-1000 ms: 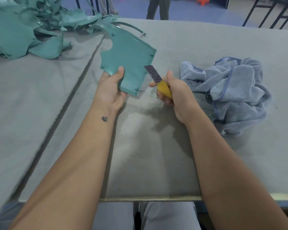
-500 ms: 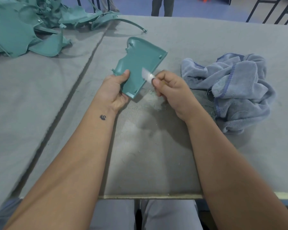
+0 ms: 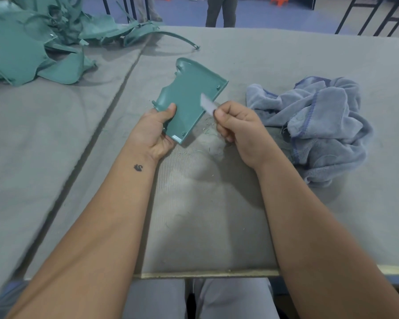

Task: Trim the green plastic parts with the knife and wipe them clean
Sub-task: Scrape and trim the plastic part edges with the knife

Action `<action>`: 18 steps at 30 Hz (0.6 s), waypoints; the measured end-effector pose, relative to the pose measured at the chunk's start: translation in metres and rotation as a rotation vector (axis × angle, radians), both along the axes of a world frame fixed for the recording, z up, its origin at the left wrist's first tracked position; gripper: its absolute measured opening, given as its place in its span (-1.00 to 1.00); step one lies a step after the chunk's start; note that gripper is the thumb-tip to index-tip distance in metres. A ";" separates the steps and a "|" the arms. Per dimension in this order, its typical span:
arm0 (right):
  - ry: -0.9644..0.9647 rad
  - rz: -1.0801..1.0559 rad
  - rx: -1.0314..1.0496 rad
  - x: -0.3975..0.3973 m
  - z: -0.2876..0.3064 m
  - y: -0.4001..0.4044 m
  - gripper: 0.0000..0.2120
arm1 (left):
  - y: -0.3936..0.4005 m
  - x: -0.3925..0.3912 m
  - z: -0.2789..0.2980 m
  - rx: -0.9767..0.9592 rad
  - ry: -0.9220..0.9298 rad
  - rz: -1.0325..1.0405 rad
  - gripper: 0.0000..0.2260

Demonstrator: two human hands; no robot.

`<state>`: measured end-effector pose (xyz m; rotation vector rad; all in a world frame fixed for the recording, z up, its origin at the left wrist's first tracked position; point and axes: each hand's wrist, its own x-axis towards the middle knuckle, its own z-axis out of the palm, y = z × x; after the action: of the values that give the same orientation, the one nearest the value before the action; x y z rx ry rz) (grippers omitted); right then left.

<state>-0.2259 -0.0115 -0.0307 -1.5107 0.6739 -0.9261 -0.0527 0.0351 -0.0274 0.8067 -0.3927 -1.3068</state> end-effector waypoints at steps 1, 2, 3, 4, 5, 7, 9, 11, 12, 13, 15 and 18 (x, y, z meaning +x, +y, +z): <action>0.052 0.059 -0.022 0.001 0.000 0.002 -0.81 | 0.000 0.000 0.000 -0.007 0.005 -0.002 -0.86; 0.101 0.101 -0.040 0.003 0.000 0.004 -0.79 | 0.000 0.000 0.000 -0.015 0.009 -0.006 -0.85; 0.129 0.112 -0.045 0.003 0.001 0.004 -0.79 | -0.001 0.000 0.000 -0.021 0.012 -0.010 -0.85; 0.126 0.100 -0.037 0.004 0.001 0.004 -0.78 | -0.001 0.000 0.000 -0.027 0.016 -0.013 -0.84; 0.109 0.074 -0.032 0.004 0.001 0.004 -0.78 | -0.001 0.000 0.000 -0.031 0.018 -0.016 -0.84; 0.087 0.040 -0.046 0.005 0.000 0.004 -0.76 | -0.001 -0.001 0.000 -0.026 0.022 -0.015 -0.85; 0.082 0.014 -0.068 0.006 0.000 0.005 -0.75 | -0.001 -0.001 0.000 -0.015 0.027 -0.016 -0.86; -0.018 -0.087 -0.021 0.003 -0.001 0.002 -0.74 | 0.000 0.002 -0.001 0.003 -0.002 -0.026 -0.85; -0.116 -0.156 0.042 0.000 -0.001 -0.001 -0.74 | 0.001 0.003 -0.001 0.013 -0.032 -0.038 -0.84; -0.202 -0.208 0.097 -0.003 -0.001 -0.005 -0.76 | 0.002 0.004 -0.002 0.017 -0.060 -0.051 -0.81; -0.261 -0.259 0.142 -0.005 -0.001 -0.008 -0.80 | 0.004 0.006 -0.002 0.001 -0.097 -0.076 -0.74; -0.277 -0.361 0.157 0.001 -0.002 -0.009 -0.84 | 0.003 0.005 -0.002 -0.040 -0.089 -0.050 -0.76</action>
<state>-0.2247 -0.0208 -0.0327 -1.1131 0.8092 -1.2964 -0.0481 0.0378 -0.0297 0.8278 -0.5115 -1.3084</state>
